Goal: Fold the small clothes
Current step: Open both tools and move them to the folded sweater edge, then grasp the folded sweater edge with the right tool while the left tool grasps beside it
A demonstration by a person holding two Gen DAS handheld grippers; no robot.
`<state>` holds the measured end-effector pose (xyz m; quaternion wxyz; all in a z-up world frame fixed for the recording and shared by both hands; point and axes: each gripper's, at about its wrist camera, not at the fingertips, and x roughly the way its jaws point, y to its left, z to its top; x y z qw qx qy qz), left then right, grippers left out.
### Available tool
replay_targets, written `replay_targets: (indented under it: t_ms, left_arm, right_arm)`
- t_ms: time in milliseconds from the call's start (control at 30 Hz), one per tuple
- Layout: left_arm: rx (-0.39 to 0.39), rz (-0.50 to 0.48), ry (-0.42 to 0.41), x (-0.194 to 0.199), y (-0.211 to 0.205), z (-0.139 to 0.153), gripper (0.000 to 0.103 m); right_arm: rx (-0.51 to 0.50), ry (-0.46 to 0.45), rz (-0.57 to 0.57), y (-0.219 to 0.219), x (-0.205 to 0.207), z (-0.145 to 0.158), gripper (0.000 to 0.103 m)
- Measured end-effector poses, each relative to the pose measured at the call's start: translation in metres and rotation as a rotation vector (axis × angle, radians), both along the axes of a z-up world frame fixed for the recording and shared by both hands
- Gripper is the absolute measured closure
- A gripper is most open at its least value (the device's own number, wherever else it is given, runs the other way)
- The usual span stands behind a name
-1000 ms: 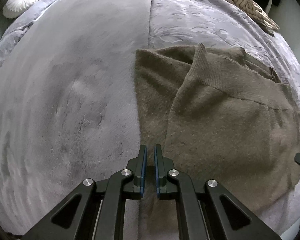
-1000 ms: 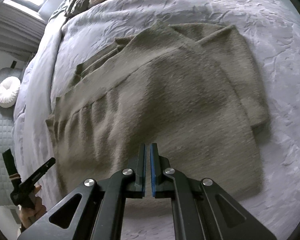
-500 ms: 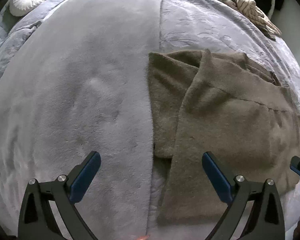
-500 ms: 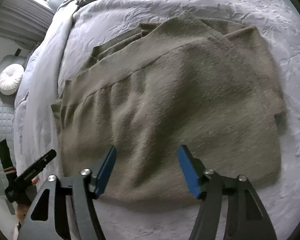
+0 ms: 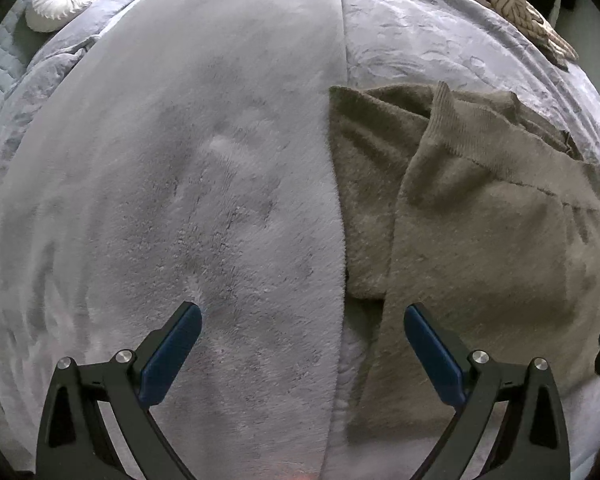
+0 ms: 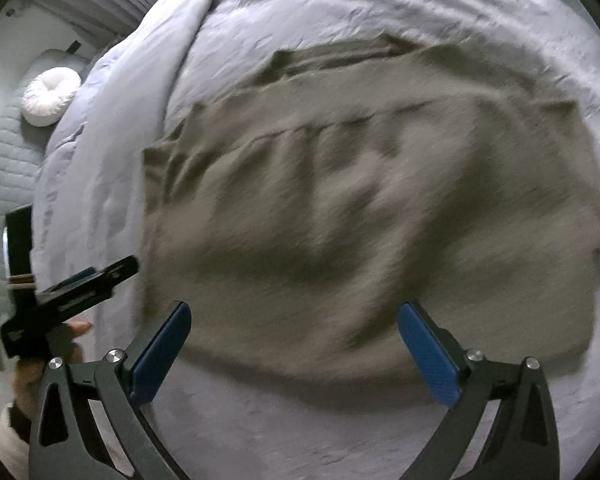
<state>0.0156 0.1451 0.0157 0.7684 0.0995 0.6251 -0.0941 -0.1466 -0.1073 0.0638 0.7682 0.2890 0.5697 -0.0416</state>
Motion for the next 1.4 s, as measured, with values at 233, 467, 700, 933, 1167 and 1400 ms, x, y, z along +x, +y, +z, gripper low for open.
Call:
replay_targets:
  t_ms: [233,467,700,933,1167,1400]
  left_arm:
    - [-0.017,-0.017,0.007,0.0,0.007,0.001,0.002]
    - [-0.027,0.008,0.023,-0.003,0.028,-0.007,0.002]
    - [-0.037,0.011,0.037,-0.008,0.047,-0.015,0.002]
    - [-0.045,0.007,0.039,-0.012,0.064,-0.021,0.002]
    - [-0.049,-0.002,0.05,-0.011,0.071,-0.035,0.002]
    - [-0.108,-0.006,0.065,-0.009,0.082,-0.037,0.002]
  right_arm:
    - [0.213,0.014,-0.026,0.016,-0.006,-0.017,0.0]
    - [0.392,0.032,-0.061,0.036,-0.014,-0.037,0.0]
    - [0.576,0.055,-0.157,0.048,-0.017,-0.066,0.0]
    - [0.661,0.048,-0.155,0.06,-0.015,-0.081,0.0]
    - [0.702,0.016,-0.199,0.061,-0.008,-0.086,0.0]
    - [0.776,-0.05,-0.281,0.066,0.006,-0.092,0.0]
